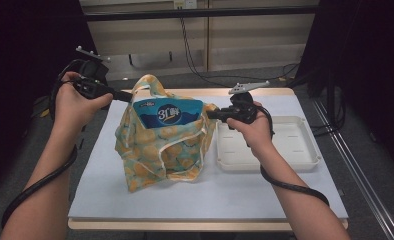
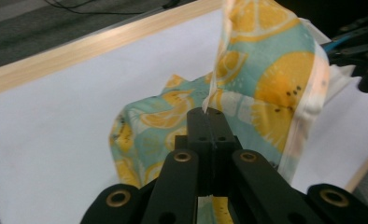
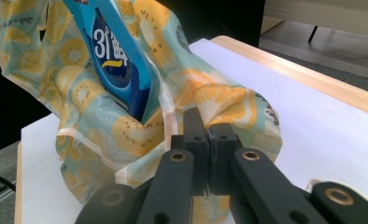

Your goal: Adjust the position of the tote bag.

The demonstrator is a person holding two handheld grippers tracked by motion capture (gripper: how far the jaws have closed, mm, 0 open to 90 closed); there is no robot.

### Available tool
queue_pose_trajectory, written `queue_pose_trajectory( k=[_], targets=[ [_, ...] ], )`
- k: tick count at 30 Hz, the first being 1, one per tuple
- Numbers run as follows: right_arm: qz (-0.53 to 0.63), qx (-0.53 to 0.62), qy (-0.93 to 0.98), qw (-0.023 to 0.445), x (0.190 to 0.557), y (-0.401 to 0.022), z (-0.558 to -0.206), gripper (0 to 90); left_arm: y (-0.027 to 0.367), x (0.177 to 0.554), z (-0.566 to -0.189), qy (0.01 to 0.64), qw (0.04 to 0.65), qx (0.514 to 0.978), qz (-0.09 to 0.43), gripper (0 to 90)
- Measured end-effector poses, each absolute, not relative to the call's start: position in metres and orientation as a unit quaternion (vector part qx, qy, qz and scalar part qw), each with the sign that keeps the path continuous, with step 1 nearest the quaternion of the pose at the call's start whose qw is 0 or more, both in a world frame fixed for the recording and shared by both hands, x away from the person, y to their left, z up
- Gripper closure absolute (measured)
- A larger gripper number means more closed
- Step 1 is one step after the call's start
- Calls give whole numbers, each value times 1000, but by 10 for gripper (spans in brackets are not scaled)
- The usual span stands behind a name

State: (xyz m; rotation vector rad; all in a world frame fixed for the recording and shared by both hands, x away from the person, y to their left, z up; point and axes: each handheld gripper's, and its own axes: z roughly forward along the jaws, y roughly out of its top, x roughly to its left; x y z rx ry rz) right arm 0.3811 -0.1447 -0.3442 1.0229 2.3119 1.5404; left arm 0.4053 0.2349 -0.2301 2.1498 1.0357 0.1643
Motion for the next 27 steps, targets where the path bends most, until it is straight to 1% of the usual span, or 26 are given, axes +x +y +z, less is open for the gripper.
queue_pose_trajectory(
  k=[18, 27],
  targets=[
    [516, 343, 780, 89, 381, -144, -349, 892, 245, 415, -253, 429, 353, 829, 67, 900],
    [515, 343, 780, 88, 380, -144, -353, 891, 244, 419, -268, 434, 331, 835, 71, 900]
  ],
)
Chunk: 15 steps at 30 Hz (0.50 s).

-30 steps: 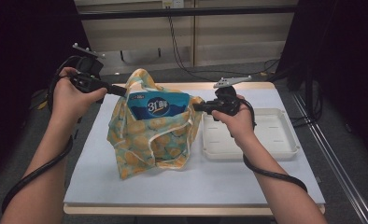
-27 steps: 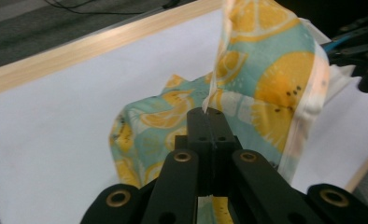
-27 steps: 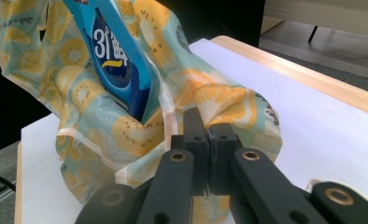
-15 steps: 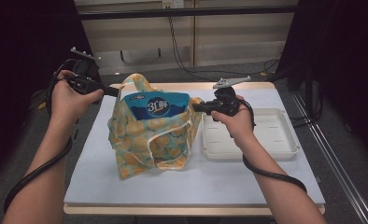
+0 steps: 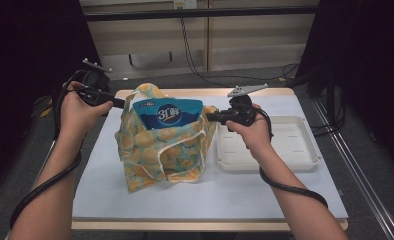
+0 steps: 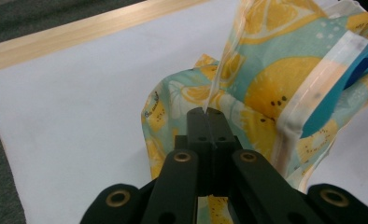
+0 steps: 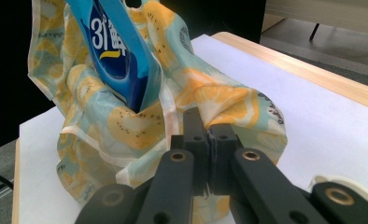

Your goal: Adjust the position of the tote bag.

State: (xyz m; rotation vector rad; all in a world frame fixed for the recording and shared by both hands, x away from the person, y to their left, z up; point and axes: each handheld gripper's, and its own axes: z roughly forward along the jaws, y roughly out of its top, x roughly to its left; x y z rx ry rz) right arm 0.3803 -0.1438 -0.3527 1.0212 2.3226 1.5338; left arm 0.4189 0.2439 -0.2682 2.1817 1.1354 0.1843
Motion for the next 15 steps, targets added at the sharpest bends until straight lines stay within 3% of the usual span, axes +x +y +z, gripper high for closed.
queue_pose_trajectory(
  k=[15],
  targets=[
    [510, 351, 780, 86, 381, -148, -365, 890, 242, 423, -287, 438, 323, 836, 73, 900]
  ],
)
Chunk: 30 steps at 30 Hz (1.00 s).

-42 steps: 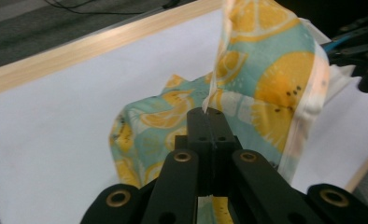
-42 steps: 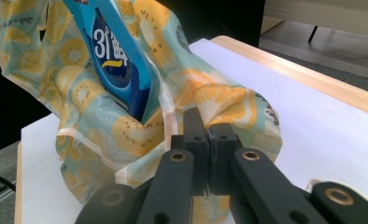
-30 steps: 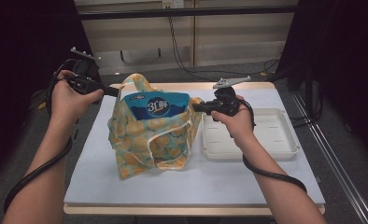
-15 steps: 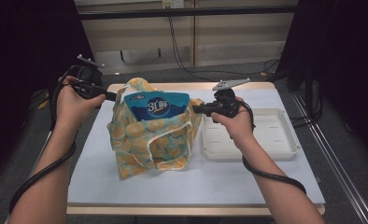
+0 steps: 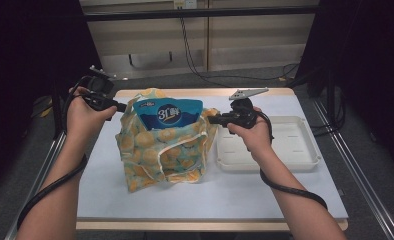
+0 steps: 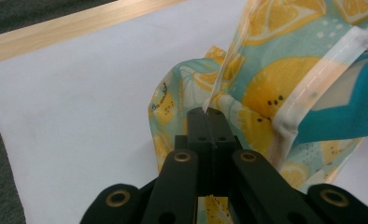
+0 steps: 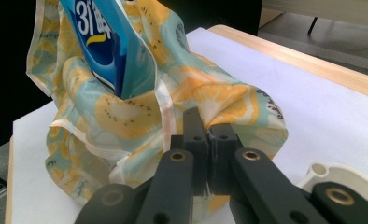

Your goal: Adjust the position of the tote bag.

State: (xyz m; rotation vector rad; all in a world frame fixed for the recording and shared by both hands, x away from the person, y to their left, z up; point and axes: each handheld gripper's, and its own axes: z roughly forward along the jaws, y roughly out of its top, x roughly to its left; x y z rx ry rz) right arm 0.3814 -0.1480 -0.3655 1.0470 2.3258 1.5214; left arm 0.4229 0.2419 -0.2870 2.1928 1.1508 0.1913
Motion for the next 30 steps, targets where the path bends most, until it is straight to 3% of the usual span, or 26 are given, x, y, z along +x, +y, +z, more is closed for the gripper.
queue_pose_trajectory(
  k=[30],
  targets=[
    [495, 365, 784, 78, 380, -153, -389, 891, 243, 425, -314, 446, 314, 835, 73, 900]
  ],
)
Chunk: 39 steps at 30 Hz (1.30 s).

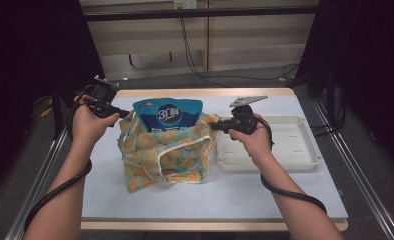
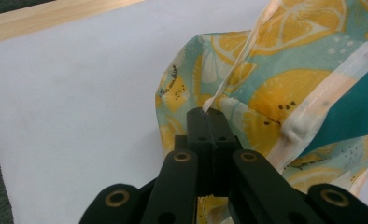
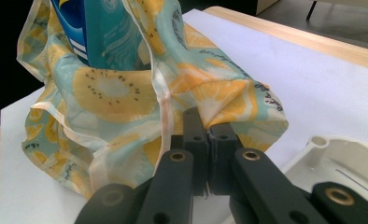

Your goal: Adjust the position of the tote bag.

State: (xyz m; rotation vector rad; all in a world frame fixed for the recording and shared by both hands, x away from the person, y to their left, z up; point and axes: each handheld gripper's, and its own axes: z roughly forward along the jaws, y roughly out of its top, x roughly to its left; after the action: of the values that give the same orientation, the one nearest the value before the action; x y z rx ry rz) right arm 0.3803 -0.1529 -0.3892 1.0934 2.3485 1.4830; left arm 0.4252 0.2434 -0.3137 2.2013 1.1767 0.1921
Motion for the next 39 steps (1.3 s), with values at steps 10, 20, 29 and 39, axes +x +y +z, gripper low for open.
queue_pose_trajectory(
  k=[10, 20, 29, 39],
  targets=[
    [496, 361, 787, 73, 378, -152, -393, 891, 244, 425, -314, 447, 325, 828, 89, 769],
    [492, 362, 788, 71, 377, -154, -393, 895, 255, 420, -308, 453, 348, 814, 107, 567],
    [492, 361, 789, 73, 377, -153, -392, 895, 261, 417, -303, 448, 352, 814, 118, 488],
    [492, 360, 789, 75, 376, -154, -390, 894, 264, 414, -289, 439, 359, 815, 120, 445]
  ],
)
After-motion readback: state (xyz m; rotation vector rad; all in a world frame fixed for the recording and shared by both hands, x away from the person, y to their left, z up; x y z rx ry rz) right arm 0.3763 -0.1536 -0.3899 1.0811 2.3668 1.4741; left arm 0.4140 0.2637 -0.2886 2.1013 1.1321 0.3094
